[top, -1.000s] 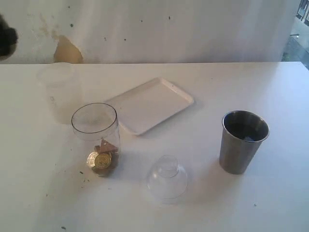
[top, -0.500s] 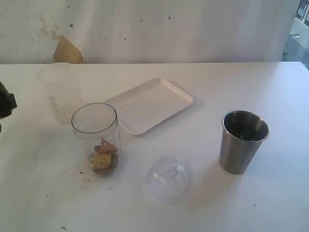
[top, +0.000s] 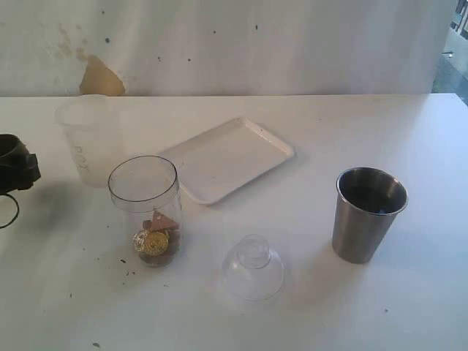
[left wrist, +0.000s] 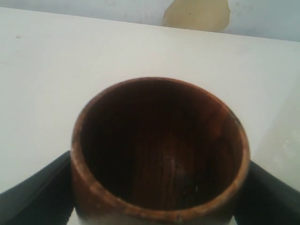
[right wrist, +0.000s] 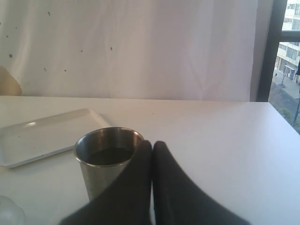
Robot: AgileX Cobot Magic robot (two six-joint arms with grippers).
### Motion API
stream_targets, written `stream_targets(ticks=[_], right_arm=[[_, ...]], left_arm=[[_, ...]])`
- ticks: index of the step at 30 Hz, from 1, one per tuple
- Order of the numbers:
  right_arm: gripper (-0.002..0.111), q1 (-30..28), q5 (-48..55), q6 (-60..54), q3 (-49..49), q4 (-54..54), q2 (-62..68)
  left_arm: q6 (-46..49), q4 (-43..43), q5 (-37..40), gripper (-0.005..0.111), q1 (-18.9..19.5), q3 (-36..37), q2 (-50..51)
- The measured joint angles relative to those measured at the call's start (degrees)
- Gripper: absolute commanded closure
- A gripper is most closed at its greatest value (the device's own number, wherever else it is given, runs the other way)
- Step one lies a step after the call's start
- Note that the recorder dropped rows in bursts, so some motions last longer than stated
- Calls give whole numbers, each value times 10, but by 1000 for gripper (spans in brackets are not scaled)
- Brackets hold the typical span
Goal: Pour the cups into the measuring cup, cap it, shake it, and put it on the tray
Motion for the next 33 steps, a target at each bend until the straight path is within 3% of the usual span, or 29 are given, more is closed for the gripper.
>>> stream_targets(ticks=[5, 18, 26, 33], right_arm=[[108, 0, 0, 0, 0, 0, 0], [108, 0, 0, 0, 0, 0, 0], [108, 0, 0, 0, 0, 0, 0], [108, 0, 0, 0, 0, 0, 0]], left_arm=[[1, 0, 10, 22, 0, 0, 0], [2, 0, 41, 22, 0, -1, -19], [2, 5, 80, 22, 0, -1, -133], [0, 28, 175, 35, 0, 17, -323]])
